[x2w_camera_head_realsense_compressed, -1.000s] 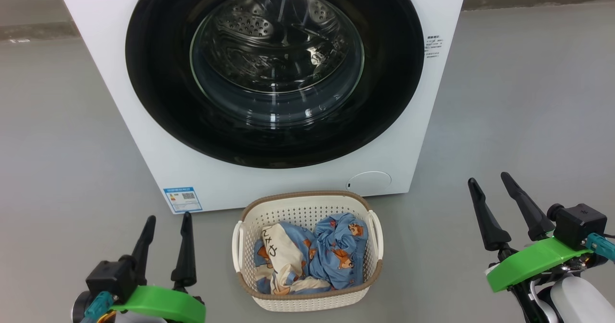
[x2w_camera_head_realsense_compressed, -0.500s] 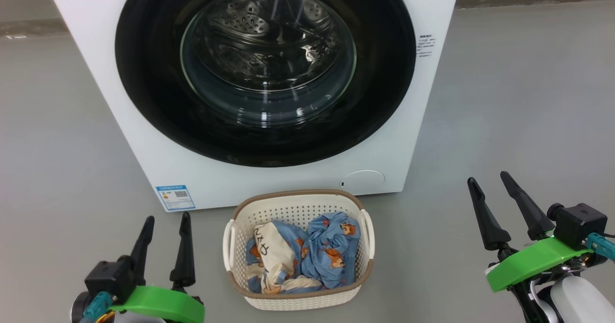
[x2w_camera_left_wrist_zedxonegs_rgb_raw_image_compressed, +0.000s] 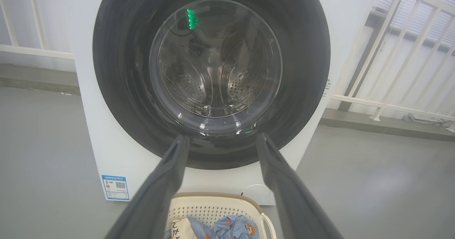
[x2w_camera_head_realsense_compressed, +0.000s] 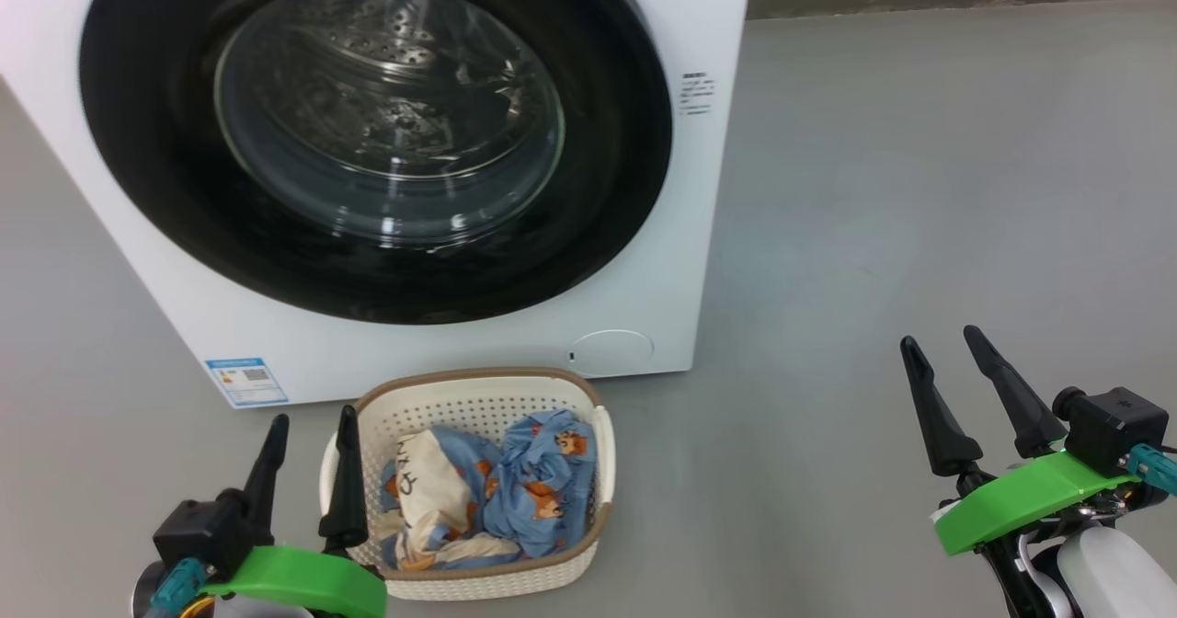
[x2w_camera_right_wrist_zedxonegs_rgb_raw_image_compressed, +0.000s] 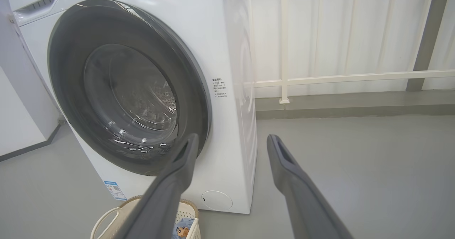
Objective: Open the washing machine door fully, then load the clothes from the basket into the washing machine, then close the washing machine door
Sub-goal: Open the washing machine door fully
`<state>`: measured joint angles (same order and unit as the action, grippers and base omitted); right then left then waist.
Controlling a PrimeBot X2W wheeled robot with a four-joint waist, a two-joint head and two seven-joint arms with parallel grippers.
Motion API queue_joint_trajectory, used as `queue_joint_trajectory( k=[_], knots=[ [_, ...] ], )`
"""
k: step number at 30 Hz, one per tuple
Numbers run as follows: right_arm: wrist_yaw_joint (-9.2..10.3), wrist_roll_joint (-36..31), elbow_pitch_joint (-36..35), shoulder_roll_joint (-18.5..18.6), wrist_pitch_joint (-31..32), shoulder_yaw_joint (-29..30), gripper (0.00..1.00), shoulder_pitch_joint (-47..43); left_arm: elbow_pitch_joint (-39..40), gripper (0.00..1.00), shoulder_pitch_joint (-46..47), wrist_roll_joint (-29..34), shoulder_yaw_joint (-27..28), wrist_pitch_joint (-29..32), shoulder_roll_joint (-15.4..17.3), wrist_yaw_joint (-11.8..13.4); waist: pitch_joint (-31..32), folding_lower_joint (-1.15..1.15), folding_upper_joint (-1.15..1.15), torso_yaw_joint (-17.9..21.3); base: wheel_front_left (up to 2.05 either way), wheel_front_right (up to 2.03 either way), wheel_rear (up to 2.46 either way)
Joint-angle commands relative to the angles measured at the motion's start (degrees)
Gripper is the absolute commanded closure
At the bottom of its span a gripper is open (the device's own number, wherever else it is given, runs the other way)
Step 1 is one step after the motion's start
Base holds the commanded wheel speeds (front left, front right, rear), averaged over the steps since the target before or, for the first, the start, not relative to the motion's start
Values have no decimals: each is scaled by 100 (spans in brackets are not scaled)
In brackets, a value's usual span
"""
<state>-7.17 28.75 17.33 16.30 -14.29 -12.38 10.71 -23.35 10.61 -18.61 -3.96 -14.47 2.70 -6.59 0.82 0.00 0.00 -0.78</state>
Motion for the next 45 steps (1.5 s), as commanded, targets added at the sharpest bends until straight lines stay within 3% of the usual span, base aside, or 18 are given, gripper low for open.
queue_joint_trajectory(
  k=[1,45],
  knots=[
    [-32,20,-146,68,-71,-50,0,179,160,0,240,-5,177,-52,79,-28,-1,0,0,-1,82,82,-163],
    [-32,196,-49,130,-71,-145,0,194,120,0,211,102,184,-52,57,0,-1,0,0,-4,9,9,-17]
  ],
)
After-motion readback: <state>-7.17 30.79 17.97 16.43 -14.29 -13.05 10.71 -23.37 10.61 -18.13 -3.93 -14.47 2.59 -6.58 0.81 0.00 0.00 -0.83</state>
